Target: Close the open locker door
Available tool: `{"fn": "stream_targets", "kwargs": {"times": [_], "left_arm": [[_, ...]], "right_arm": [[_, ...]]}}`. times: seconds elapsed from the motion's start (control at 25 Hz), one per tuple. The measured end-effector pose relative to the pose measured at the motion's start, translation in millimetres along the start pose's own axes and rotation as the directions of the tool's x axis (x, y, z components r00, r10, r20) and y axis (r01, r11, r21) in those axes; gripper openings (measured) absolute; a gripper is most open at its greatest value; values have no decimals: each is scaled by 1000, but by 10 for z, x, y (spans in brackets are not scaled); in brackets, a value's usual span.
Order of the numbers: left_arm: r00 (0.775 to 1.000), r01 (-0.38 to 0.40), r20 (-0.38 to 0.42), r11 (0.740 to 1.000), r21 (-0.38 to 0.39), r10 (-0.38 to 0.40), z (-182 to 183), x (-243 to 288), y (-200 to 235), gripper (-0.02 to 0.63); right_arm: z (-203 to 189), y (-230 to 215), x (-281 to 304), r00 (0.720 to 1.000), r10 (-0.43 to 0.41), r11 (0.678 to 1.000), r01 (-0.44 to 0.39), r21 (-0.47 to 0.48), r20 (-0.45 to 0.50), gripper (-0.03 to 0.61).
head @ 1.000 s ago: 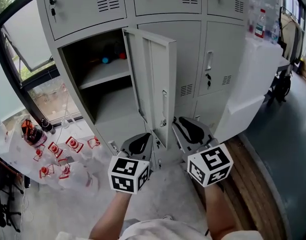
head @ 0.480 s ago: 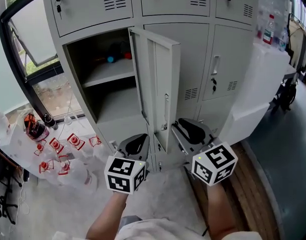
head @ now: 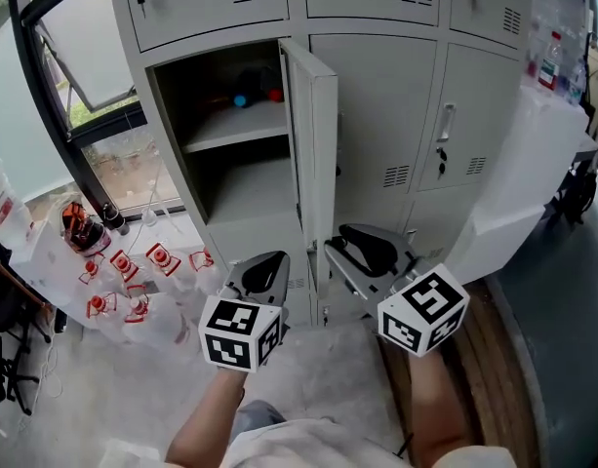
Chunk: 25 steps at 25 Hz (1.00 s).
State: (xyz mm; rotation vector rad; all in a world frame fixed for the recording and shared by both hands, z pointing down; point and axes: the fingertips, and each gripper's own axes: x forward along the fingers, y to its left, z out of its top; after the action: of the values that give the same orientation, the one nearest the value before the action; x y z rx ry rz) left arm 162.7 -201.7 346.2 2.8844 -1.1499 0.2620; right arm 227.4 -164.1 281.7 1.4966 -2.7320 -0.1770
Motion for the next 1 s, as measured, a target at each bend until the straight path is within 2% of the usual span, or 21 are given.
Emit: {"fn": "stream_targets", "kwargs": {"times": [0.12,0.32,0.56,1.0], "left_arm": [[1000,-26,9,999,-23,27,-21,-85,119,6],[998,-62,13,997,-39,63,-55,-178,325,6],[994,-110,14,993,-49,110,-80,-289,612,6],[980,-200,3,977,-67,201,-140,-474,1304,6]], "right_arm": [[4,142,107,999,48,999,-47,-22,7,118],[13,309,307,994,112,994,-112,-6,8,118],[28,464,553,986,168,985,-168,37,21,135],[46,781,1242,964,264,964,-264,26,22,137]]}}
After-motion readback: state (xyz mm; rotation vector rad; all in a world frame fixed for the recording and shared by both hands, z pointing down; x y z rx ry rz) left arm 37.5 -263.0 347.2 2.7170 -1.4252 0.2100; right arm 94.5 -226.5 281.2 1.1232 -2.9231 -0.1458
